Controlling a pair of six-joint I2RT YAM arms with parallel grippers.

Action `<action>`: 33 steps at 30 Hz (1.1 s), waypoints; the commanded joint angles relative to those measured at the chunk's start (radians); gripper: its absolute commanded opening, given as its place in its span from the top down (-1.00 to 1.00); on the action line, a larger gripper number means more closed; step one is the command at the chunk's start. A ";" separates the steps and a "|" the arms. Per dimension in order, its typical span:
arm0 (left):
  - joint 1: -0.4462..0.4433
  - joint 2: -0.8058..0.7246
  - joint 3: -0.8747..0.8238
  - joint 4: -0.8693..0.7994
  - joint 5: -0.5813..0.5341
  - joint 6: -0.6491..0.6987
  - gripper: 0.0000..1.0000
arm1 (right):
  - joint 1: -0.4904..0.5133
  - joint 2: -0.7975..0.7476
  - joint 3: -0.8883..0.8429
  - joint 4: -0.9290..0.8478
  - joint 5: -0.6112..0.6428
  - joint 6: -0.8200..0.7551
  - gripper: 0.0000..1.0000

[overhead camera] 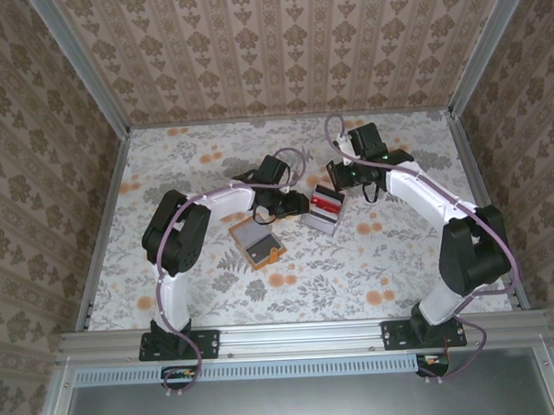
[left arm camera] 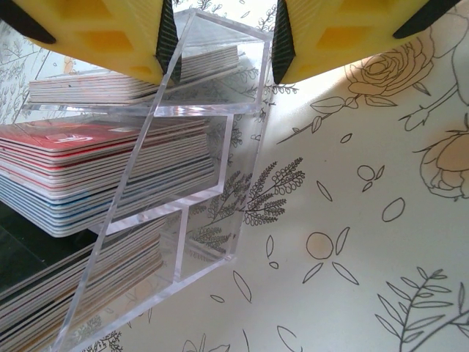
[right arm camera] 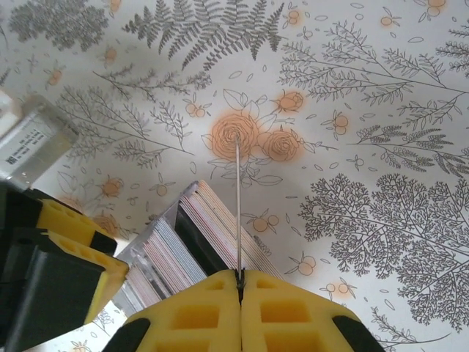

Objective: Put the credit cards into the card holder

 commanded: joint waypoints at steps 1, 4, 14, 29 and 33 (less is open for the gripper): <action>-0.004 0.004 0.012 -0.102 -0.005 0.000 0.19 | -0.015 -0.041 -0.028 0.020 -0.065 0.037 0.88; 0.001 -0.019 0.021 -0.104 0.006 -0.002 0.18 | -0.023 -0.071 -0.055 0.041 -0.116 0.066 0.92; 0.060 -0.166 0.017 -0.124 0.031 -0.004 0.14 | -0.032 -0.179 -0.179 0.153 -0.384 0.216 0.97; 0.421 -0.412 -0.291 -0.239 -0.064 0.115 0.11 | 0.323 -0.186 -0.420 0.410 -0.422 0.554 1.00; 0.468 -0.412 -0.343 -0.230 -0.059 0.137 0.11 | 0.456 -0.045 -0.362 0.411 -0.345 0.544 1.00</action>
